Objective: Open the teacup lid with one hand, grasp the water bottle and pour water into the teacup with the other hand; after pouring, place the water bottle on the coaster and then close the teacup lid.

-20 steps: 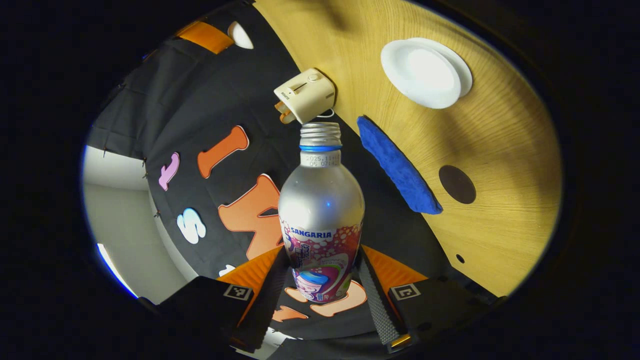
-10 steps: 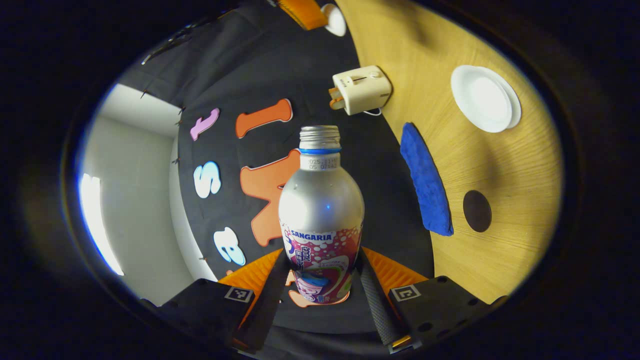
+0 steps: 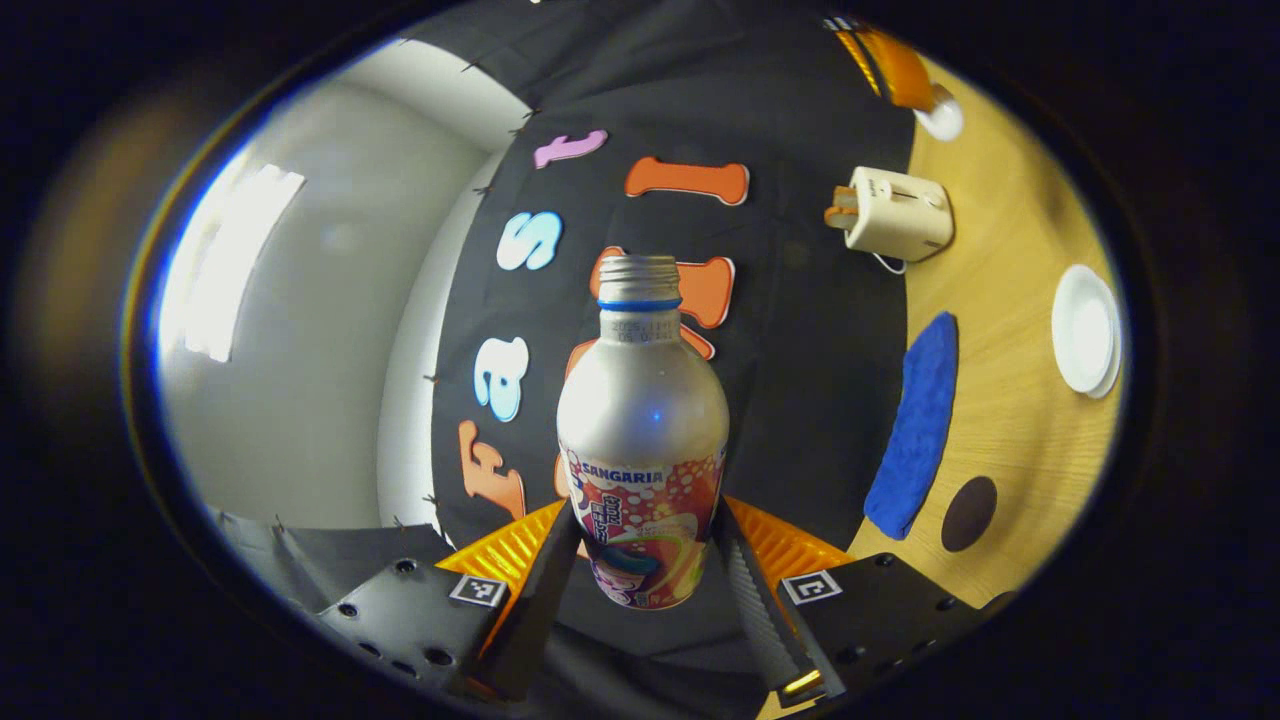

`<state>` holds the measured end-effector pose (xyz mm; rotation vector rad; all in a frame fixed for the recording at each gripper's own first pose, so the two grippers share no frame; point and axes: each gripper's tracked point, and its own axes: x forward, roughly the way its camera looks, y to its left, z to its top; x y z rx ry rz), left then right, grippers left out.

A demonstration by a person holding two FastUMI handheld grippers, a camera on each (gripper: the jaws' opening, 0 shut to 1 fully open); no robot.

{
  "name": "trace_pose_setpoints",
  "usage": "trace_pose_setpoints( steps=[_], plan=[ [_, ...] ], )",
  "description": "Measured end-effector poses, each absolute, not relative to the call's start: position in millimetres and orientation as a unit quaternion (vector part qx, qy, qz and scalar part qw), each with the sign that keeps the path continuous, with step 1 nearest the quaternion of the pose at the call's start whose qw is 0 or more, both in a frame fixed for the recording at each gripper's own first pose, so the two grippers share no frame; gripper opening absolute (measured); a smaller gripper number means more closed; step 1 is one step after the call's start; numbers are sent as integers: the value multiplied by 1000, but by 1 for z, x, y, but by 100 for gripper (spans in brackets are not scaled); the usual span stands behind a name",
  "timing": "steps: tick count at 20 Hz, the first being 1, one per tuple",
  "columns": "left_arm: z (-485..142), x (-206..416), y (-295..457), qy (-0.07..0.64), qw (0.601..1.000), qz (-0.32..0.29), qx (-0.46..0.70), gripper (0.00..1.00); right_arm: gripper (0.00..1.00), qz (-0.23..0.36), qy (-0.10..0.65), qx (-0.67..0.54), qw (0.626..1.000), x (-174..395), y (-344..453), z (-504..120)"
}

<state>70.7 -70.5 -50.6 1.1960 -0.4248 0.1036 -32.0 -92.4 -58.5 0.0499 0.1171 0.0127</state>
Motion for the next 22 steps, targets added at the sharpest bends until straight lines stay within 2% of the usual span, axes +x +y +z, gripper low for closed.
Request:
trace_pose_setpoints(
  steps=[6,10,12,13,16,17,19,21,22],
  plan=[
    [-26,65,-48,-214,890,71,395,84,20,29,56,11,998,-21,-70,-47],
    [-27,68,-40,-193,938,64,280,84,20,44,58,10,997,-14,-54,-47],
    [-33,69,-36,-184,951,63,238,87,20,50,60,8,997,-11,-48,-48],
    [-35,68,-33,-180,958,66,215,84,20,53,62,7,997,-8,-45,-48],
    [-50,78,-29,-156,976,58,140,84,21,58,65,8,996,-3,-39,-52],
    [-57,81,-27,-146,981,58,112,80,20,59,66,9,996,-2,-38,-52],
    [-73,88,-25,-121,989,51,63,84,21,63,70,10,996,5,-34,-56],
    [-84,107,-24,-97,994,39,26,84,20,65,75,7,995,3,-35,-58],
    [-92,116,-25,-85,996,32,14,81,20,66,77,7,995,4,-34,-59]
  ],
)
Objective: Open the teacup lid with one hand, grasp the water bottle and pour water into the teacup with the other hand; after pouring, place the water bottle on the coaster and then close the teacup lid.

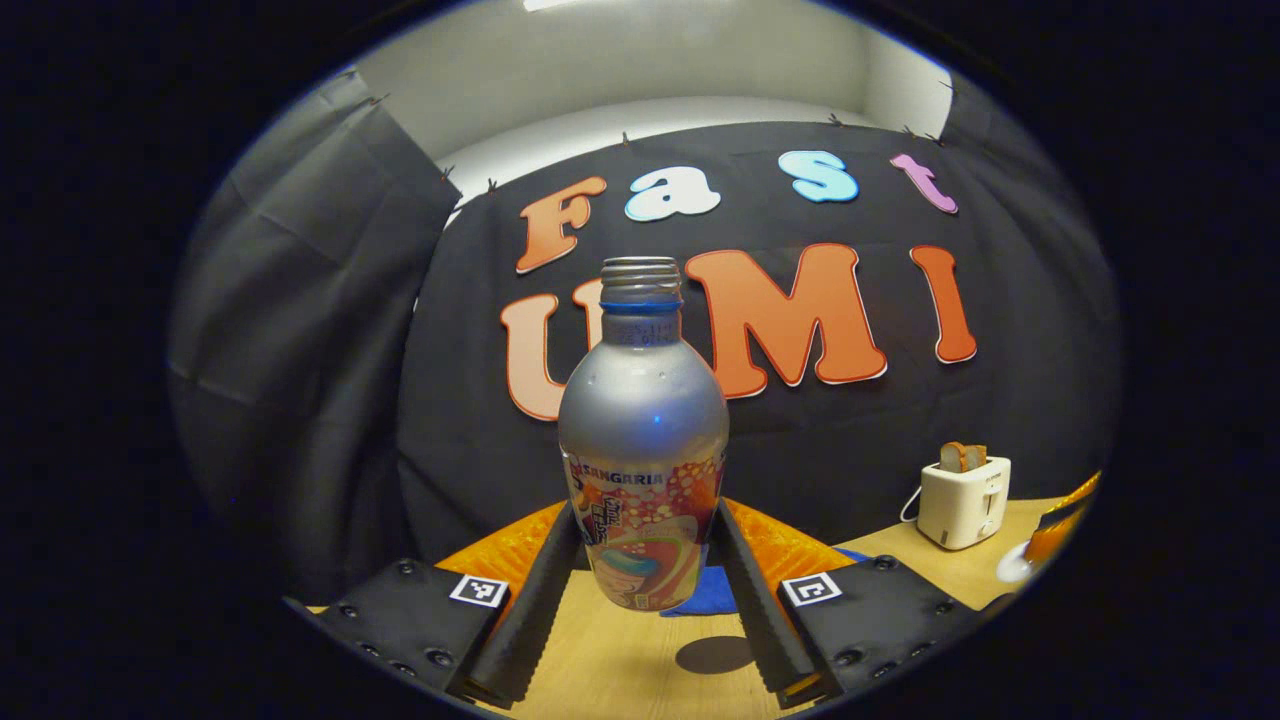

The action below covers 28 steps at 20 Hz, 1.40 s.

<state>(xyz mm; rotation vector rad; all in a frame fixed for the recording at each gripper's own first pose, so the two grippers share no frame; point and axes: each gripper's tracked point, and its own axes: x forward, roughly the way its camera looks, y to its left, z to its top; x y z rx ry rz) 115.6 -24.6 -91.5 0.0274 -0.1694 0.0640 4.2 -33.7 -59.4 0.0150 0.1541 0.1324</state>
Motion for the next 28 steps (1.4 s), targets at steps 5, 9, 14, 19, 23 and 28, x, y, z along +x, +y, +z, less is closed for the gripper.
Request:
trace_pose_setpoints(
  steps=[5,9,14,19,23,28],
  plan=[
    [-145,151,-38,-11,1000,1,-27,84,20,72,83,12,994,8,-32,-65],
    [-182,176,-52,40,998,-24,-52,84,20,73,92,14,993,13,-31,-72],
    [-225,199,-63,91,992,-43,-75,84,21,77,107,18,991,26,-28,-83],
    [-261,210,-68,135,987,-51,-72,84,20,82,122,16,989,28,-24,-97],
    [-279,212,-69,159,984,-50,-67,84,20,85,128,17,988,29,-22,-102],
    [-291,215,-73,177,981,-56,-58,82,20,90,132,20,987,30,-19,-106]
  ],
)
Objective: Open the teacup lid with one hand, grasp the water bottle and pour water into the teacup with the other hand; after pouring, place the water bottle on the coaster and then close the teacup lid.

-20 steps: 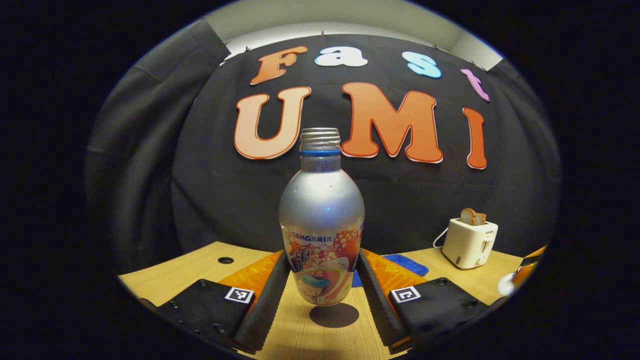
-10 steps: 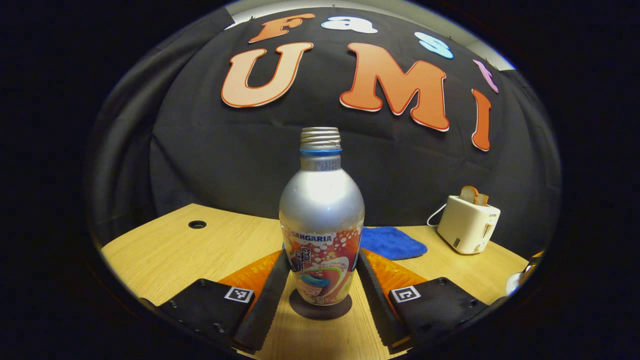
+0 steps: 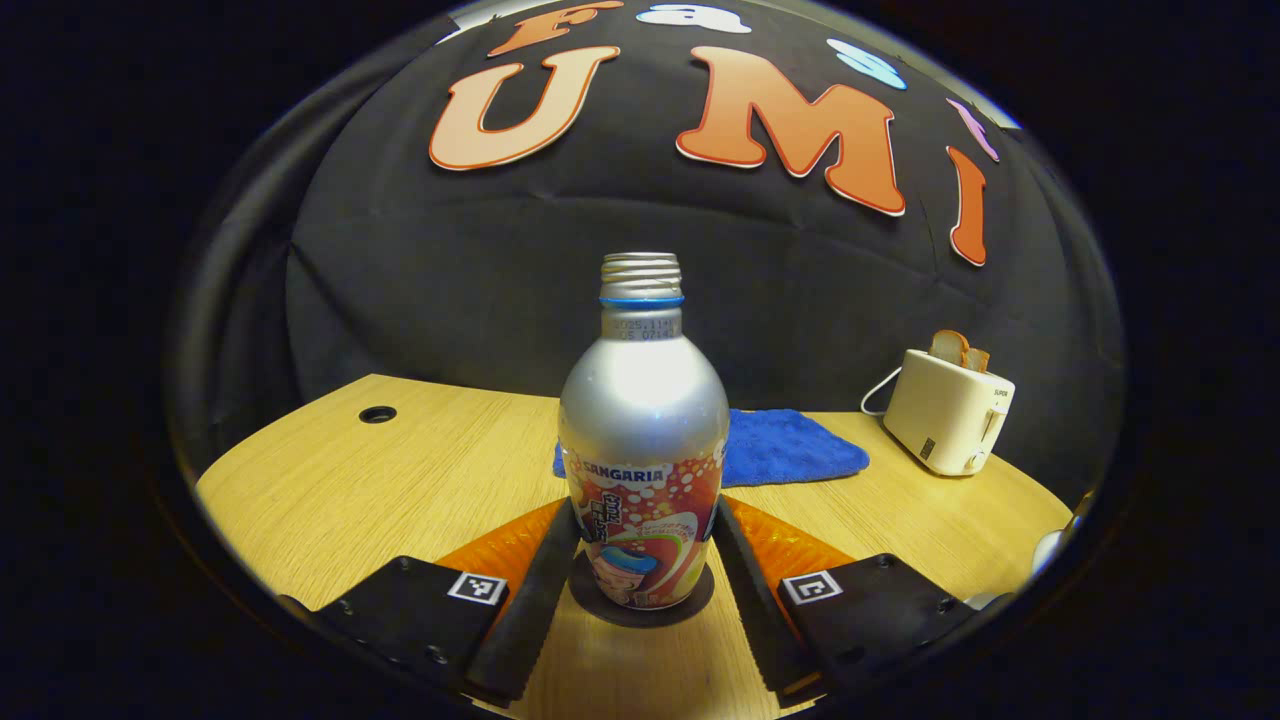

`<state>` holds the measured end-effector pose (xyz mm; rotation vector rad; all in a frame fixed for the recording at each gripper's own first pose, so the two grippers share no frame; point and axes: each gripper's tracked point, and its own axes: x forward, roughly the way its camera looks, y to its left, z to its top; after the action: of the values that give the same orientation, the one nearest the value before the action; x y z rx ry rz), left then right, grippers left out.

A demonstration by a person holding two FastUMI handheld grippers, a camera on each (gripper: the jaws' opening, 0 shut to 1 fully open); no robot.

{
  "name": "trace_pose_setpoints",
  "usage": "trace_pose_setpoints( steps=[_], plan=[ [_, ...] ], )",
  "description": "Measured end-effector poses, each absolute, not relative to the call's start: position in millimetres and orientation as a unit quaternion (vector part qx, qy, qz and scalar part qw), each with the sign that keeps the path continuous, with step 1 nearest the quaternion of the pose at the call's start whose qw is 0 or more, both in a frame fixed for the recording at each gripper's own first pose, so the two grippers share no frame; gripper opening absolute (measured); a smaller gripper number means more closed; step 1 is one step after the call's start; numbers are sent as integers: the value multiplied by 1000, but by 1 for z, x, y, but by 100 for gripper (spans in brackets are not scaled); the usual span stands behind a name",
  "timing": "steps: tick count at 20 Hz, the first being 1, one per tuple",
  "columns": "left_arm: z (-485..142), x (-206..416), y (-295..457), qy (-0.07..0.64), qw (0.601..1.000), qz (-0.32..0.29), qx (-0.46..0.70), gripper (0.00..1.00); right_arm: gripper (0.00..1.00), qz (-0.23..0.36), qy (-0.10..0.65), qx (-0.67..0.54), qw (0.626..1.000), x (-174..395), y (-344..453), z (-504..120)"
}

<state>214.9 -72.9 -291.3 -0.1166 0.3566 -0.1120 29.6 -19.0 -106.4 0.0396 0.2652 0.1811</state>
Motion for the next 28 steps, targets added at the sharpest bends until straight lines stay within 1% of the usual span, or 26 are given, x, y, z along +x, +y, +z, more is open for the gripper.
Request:
trace_pose_setpoints(
  steps=[1,2,3,4,5,6,7,8,9,10,11,12,13,15,23,27,28],
  plan=[
    [-293,215,-74,182,980,-58,-56,86,20,90,132,18,987,30,-19,-106],
    [-297,217,-74,186,979,-58,-54,86,20,92,133,16,987,30,-18,-108],
    [-296,218,-74,183,980,-57,-53,84,20,91,134,16,987,30,-18,-108],
    [-295,217,-75,184,980,-56,-49,91,21,93,136,17,986,30,-17,-109],
    [-297,214,-74,192,979,-58,-41,85,20,93,137,18,986,30,-17,-110],
    [-295,215,-74,193,979,-60,-38,85,20,93,137,19,986,30,-17,-111],
    [-293,213,-73,194,979,-59,-37,88,21,93,138,20,986,30,-16,-112],
    [-292,212,-74,193,979,-59,-37,85,21,93,138,22,986,31,-15,-112],
    [-290,211,-73,188,980,-58,-36,85,20,96,138,25,985,31,-13,-115],
    [-288,209,-72,184,981,-59,-35,89,21,97,140,27,985,32,-11,-117],
    [-285,205,-70,184,981,-59,-32,87,21,97,144,26,985,32,-9,-119],
    [-282,202,-70,183,981,-61,-31,93,20,97,145,25,984,31,-9,-121],
    [-278,200,-69,179,982,-59,-29,90,20,100,145,25,984,32,-6,-122],
    [-273,196,-71,175,982,-61,-26,96,21,106,145,29,983,33,0,-126],
    [-249,158,-64,148,987,-60,-22,98,21,110,161,28,980,39,11,-151],
    [-233,141,-57,130,990,-55,-22,98,20,109,155,16,982,41,16,-154],
    [-231,137,-55,127,990,-55,-21,94,20,109,153,14,982,41,16,-155]
  ],
)
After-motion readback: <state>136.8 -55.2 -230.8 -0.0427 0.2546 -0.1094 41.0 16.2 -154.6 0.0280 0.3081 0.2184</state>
